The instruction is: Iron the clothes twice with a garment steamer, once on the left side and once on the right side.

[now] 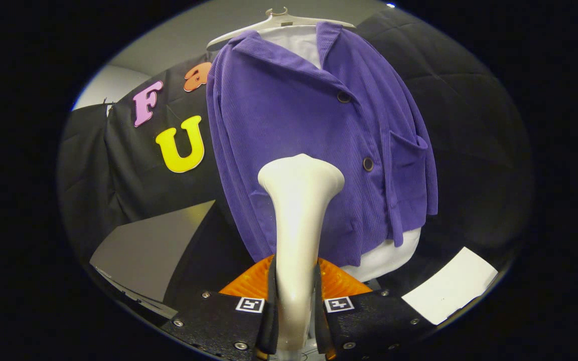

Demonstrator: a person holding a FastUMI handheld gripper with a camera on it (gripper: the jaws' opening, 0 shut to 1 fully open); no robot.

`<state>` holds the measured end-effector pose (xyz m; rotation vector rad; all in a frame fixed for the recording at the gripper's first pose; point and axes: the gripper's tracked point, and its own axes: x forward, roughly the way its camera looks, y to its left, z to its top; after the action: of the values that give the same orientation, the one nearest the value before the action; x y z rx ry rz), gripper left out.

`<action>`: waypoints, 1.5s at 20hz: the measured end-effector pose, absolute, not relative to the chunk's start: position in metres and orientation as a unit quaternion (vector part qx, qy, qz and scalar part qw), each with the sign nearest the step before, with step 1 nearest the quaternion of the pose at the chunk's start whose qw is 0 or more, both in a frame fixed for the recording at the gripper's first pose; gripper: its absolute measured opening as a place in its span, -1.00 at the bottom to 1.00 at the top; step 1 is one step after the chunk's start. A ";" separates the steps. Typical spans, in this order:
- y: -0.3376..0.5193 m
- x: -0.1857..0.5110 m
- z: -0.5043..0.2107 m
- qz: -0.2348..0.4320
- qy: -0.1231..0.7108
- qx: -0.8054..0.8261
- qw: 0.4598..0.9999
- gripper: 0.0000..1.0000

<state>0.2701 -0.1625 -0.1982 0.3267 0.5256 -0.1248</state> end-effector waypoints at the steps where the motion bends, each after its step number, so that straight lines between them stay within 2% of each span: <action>1: -0.162 0.264 -0.209 -0.064 0.269 0.162 0.947 -0.42; 13: -0.146 0.202 -0.326 -0.083 0.385 0.187 0.900 -0.41; 18: -0.137 0.177 -0.342 -0.082 0.405 0.192 0.890 -0.42; 22: -0.130 0.164 -0.312 -0.073 0.379 0.200 0.901 -0.41; 30: -0.149 0.153 -0.178 -0.051 0.260 0.202 0.943 -0.42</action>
<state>0.1529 -0.1492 -0.1778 0.4117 0.5311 -0.1032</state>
